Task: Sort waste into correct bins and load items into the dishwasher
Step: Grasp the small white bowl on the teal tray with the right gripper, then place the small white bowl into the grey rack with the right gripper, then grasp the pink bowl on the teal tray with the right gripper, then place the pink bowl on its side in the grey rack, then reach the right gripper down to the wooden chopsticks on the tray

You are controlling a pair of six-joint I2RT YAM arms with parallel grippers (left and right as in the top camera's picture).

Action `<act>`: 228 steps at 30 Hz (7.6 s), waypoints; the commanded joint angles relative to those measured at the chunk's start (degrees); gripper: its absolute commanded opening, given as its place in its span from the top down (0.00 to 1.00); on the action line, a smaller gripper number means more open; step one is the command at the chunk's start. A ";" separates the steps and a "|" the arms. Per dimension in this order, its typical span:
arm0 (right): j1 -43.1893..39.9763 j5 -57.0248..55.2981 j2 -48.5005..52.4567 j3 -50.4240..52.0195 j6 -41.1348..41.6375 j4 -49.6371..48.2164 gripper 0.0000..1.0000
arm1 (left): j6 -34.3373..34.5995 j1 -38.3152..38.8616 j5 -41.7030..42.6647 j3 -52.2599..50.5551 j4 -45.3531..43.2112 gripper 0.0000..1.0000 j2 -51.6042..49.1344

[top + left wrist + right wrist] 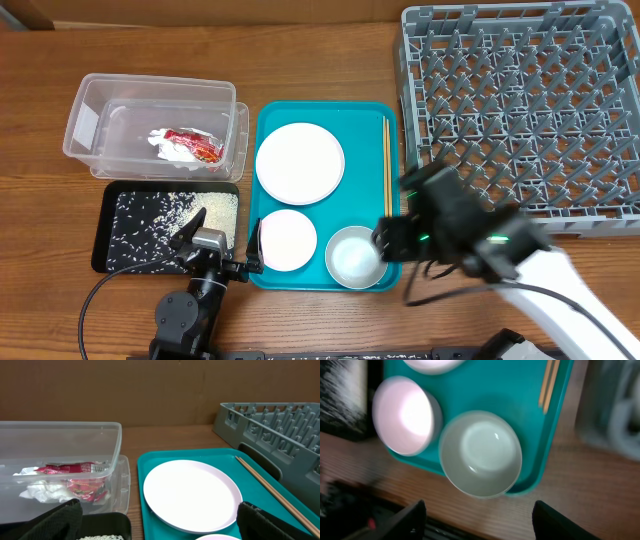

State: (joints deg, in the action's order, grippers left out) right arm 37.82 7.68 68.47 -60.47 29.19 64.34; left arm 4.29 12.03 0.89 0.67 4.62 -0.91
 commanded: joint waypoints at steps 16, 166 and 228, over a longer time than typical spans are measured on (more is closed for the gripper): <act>4.81 -9.33 17.49 13.44 1.86 -15.93 0.66 | 0.39 0.20 0.50 -0.39 -0.26 0.00 0.63; -33.53 -67.82 32.87 -11.87 -0.31 -3.82 0.55 | 0.39 0.20 0.48 -0.39 -0.26 0.00 0.63; -1.55 -20.04 37.99 -3.45 -11.41 -26.60 0.67 | 0.39 0.20 0.48 -0.39 -0.26 0.00 0.63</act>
State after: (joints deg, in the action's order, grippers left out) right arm 36.42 -15.42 105.93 -63.00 18.02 38.37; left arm 4.29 12.03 0.89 0.56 4.45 -0.89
